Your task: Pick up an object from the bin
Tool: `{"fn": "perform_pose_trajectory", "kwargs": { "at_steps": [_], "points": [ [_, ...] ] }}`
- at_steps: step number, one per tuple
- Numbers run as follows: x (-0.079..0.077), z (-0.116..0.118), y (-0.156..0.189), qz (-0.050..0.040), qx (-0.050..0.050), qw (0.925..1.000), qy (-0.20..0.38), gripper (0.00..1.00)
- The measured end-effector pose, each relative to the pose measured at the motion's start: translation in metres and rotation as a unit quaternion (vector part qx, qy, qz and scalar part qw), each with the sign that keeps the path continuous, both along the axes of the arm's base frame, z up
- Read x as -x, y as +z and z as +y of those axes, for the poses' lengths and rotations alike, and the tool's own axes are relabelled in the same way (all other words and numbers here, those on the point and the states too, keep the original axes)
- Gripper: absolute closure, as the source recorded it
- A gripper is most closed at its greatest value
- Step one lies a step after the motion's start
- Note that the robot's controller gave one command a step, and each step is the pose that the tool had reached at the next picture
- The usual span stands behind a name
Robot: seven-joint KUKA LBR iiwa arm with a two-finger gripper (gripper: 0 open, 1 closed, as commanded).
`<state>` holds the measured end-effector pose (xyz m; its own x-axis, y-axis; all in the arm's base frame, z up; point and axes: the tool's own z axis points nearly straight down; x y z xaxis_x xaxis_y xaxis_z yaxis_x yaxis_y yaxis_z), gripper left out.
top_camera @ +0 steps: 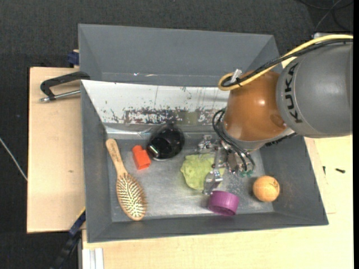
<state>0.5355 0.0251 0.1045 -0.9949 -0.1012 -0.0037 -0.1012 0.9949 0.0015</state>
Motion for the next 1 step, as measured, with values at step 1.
{"fn": "perform_pose_trajectory", "kwargs": {
  "at_steps": [1],
  "points": [
    [0.0012,-0.0023,-0.0294,-0.0027,-0.001,0.9941,-0.108,0.0]
  ]
}}
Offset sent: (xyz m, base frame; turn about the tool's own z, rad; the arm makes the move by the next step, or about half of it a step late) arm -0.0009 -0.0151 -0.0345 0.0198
